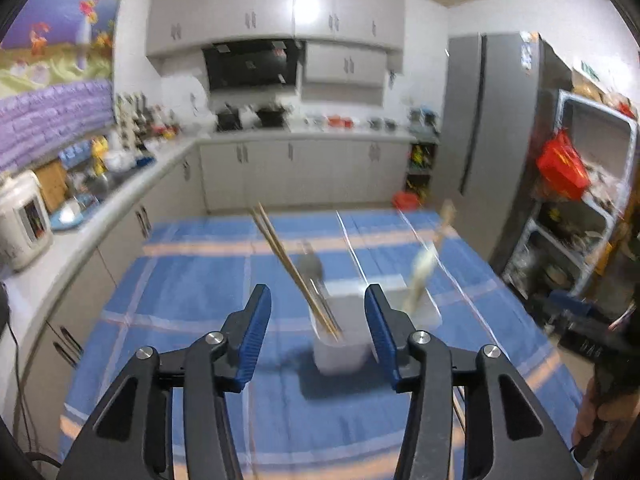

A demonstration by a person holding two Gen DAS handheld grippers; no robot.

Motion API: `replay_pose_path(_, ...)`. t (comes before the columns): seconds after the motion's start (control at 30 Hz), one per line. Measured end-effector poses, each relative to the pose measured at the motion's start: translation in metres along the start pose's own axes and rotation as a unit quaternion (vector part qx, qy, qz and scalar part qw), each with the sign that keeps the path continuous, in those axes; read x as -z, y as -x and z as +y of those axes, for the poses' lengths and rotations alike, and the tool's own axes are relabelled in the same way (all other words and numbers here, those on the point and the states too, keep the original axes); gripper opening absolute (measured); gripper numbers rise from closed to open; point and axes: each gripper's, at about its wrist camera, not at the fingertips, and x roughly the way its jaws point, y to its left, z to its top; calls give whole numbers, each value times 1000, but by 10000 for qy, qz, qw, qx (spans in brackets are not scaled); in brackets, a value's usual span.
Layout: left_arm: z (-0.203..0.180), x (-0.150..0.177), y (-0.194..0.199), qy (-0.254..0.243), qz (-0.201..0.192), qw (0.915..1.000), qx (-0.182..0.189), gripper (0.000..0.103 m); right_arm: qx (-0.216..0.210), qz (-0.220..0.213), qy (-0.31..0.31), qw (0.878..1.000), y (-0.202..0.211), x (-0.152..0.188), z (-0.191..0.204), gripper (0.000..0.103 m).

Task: Organize utensils
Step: 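Move both grippers to the loose chopsticks and close each on one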

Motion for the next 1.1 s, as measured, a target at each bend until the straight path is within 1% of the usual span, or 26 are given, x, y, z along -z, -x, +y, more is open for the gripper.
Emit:
replay_pose_path(0.03, -6, 13, -2, 7, 232, 9996, 158, 47, -66, 367, -28, 9993, -2, 24, -8, 71)
replay_pose_path(0.07, -10, 25, -5, 31, 447, 9984, 336, 47, -133, 580, -43, 9982, -4, 37, -14, 66)
replay_pose_path(0.1, -17, 42, -9, 79, 751, 9954, 583, 47, -200, 790, -50, 9967, -5, 51, -17, 62)
replay_pose_path(0.13, -21, 53, -13, 110, 931, 9931, 701, 47, -262, 1048, -58, 9941, -7, 71, -20, 52)
replay_pose_path(0.17, -28, 70, -18, 147, 1218, 9886, 870, 47, -302, 1182, -67, 9925, -8, 82, -20, 43)
replay_pose_path(0.2, -36, 84, -24, 147, 1475, 9836, 1033, 47, -372, 1339, -81, 9903, -9, 96, -21, 40)
replay_pose_path(0.23, -43, 96, -28, 136, 1640, 9797, 1146, 47, -397, 1401, -92, 9893, -10, 103, -22, 34)
replay_pose_path(0.27, -51, 109, -33, 100, 1818, 9756, 1227, 45, -409, 1485, -89, 9880, -11, 113, -22, 33)
replay_pose_path(0.3, -59, 119, -37, 31, 1941, 9727, 1270, 41, -403, 1536, -61, 9873, -11, 120, -21, 33)
replay_pose_path(0.33, -66, 127, -41, -51, 2026, 9708, 1287, 38, -386, 1558, -40, 9870, -12, 124, -21, 33)
replay_pose_path(0.47, -88, 152, -61, -382, 2391, 9628, 1200, 28, -280, 1628, 137, 9862, -15, 134, -11, 32)
replay_pose_path(0.5, -91, 158, -65, -435, 2467, 9612, 1157, 25, -230, 1627, 211, 9862, -15, 137, -8, 32)
replay_pose_path(0.6, -99, 166, -70, -584, 2546, 9592, 1082, 23, -124, 1607, 442, 9859, -15, 135, -1, 32)
replay_pose_path(0.67, -104, 164, -73, -677, 2483, 9610, 1014, 23, 12, 1612, 622, 9850, -19, 134, 4, 29)
replay_pose_path(0.7, -108, 164, -75, -727, 2467, 9612, 997, 20, 57, 1618, 684, 9844, -21, 133, 7, 28)
replay_pose_path(0.73, -111, 164, -77, -764, 2457, 9617, 943, 15, 99, 1635, 742, 9837, -25, 131, 11, 22)
replay_pose_path(0.77, -113, 165, -78, -794, 2423, 9635, 812, 7, 148, 1662, 784, 9829, -29, 129, 13, 13)
replay_pose_path(0.8, -114, 164, -79, -755, 2424, 9643, 754, 7, 206, 1699, 799, 9820, -32, 126, 14, 9)
replay_pose_path(0.83, -113, 162, -81, -673, 2447, 9644, 737, 7, 222, 1731, 778, 9816, -33, 125, 14, 7)
replay_pose_path(0.97, -92, 160, -79, -186, 2551, 9652, 551, 7, 320, 1863, 565, 9803, -29, 123, 4, 7)
replay_pose_path(1.03, -74, 162, -75, 137, 2643, 9632, 477, 7, 415, 1949, 457, 9789, -20, 128, -7, 7)
replay_pose_path(1.1, -53, 166, -68, 508, 2751, 9590, 461, 7, 488, 2066, 348, 9766, -7, 134, -18, 7)
